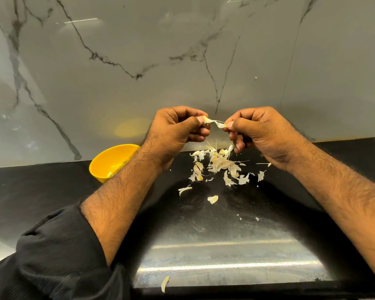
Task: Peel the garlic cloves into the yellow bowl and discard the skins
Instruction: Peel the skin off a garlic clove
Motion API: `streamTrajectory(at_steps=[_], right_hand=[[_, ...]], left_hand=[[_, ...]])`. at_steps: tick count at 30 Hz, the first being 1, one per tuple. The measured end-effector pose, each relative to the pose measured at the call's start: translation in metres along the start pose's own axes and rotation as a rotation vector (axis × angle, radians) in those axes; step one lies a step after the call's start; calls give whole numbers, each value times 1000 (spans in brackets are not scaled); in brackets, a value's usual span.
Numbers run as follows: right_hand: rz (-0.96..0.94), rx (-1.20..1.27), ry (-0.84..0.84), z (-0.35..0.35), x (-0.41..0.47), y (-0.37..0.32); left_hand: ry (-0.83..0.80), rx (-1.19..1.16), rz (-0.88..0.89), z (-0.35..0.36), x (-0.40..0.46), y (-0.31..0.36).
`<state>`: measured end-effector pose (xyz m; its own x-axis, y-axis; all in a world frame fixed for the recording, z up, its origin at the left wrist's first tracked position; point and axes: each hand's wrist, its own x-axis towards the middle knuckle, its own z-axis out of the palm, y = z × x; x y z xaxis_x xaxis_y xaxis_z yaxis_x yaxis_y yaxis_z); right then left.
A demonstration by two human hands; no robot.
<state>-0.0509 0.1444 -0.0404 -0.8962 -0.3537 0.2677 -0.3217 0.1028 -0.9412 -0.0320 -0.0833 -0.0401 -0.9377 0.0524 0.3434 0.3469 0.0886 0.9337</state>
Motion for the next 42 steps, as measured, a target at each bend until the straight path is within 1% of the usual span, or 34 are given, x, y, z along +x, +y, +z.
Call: streamTrajectory(at_steps=[3, 5, 7, 9, 11, 13, 15, 16, 18, 22, 31, 38, 42], right_hand=[[11, -9, 20, -1, 0, -1], [37, -60, 39, -4, 1, 1], [93, -230, 37, -7, 3, 4], [176, -423, -7, -8, 3, 6], [223, -516, -51, -8, 2, 6], [153, -546, -40, -8, 0, 2], [11, -533, 13, -7, -1, -1], [-54, -508, 43, -6, -1, -2], [-117, -431, 71, -3, -1, -4], [-129, -412, 32, 2, -3, -1], [-122, -395, 52, 1, -2, 1], [-218, -519, 145, 1, -3, 0], [-249, -599, 127, 4, -5, -1]], left_hand=[[5, 13, 9, -2, 0, 1], [19, 9, 11, -4, 1, 2], [27, 16, 16, -6, 1, 2], [20, 28, 18, -8, 1, 2], [-5, 46, 14, -7, 1, 2], [-40, 73, 7, -6, 0, 1], [-75, 97, 4, -5, -1, 1], [-91, 107, 3, -5, -2, 1], [-117, 127, 4, -3, -2, 2], [-151, 164, 7, 0, -3, 2], [-138, 127, -17, 3, -3, 3], [-98, 111, -35, 6, -5, 7], [-76, 135, -42, 6, -6, 7]])
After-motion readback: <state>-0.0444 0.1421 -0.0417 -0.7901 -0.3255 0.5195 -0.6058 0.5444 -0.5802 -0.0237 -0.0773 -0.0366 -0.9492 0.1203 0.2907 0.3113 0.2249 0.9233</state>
